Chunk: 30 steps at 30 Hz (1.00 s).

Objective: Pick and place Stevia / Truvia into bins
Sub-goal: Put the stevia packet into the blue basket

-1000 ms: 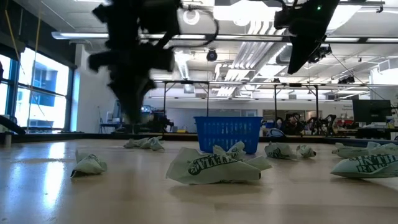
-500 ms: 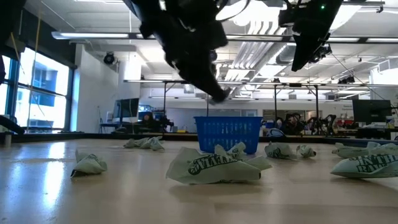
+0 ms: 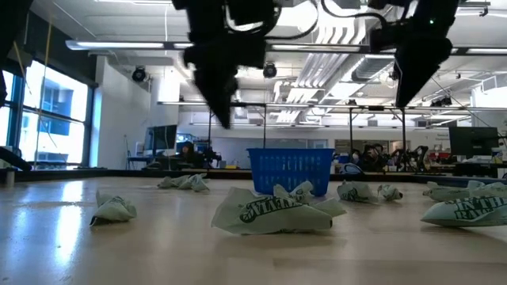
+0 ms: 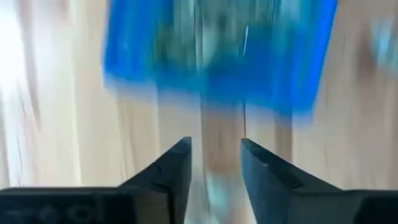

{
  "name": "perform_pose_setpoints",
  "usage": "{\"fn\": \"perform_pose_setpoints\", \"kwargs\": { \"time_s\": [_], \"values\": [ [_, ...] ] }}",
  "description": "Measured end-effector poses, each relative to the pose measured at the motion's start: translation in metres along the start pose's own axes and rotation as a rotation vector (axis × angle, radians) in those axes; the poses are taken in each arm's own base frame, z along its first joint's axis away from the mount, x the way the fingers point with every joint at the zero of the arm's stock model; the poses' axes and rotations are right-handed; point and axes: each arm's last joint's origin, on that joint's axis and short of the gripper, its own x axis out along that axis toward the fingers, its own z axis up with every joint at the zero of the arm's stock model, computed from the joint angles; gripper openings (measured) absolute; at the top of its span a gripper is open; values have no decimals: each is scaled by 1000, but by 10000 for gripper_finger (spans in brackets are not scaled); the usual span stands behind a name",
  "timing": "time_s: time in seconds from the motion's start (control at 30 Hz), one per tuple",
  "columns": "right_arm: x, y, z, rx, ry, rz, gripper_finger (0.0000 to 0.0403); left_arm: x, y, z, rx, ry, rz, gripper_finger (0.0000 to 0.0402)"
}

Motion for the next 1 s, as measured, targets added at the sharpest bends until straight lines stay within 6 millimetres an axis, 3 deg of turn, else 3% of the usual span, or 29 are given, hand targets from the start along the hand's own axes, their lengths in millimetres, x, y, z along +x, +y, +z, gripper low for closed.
{"fn": "perform_pose_setpoints", "kwargs": {
  "time_s": [0.2,0.37,0.47,0.57,0.77,1.0],
  "values": [
    [20,7,-6,-20,-34,90,293,-7,0,-39,-41,159,-23,204],
    [24,9,-4,19,-71,104,293,20,29,-73,-459,275,-55,206],
    [23,9,-2,40,-90,104,293,32,33,-76,-632,226,-114,207],
    [23,9,-2,43,-90,104,293,44,31,-77,-688,173,-125,207],
    [23,9,-2,86,-88,104,293,61,32,-91,-730,197,44,207],
    [23,8,-1,125,-99,90,293,76,32,-90,-680,157,34,203]
  ]
}}
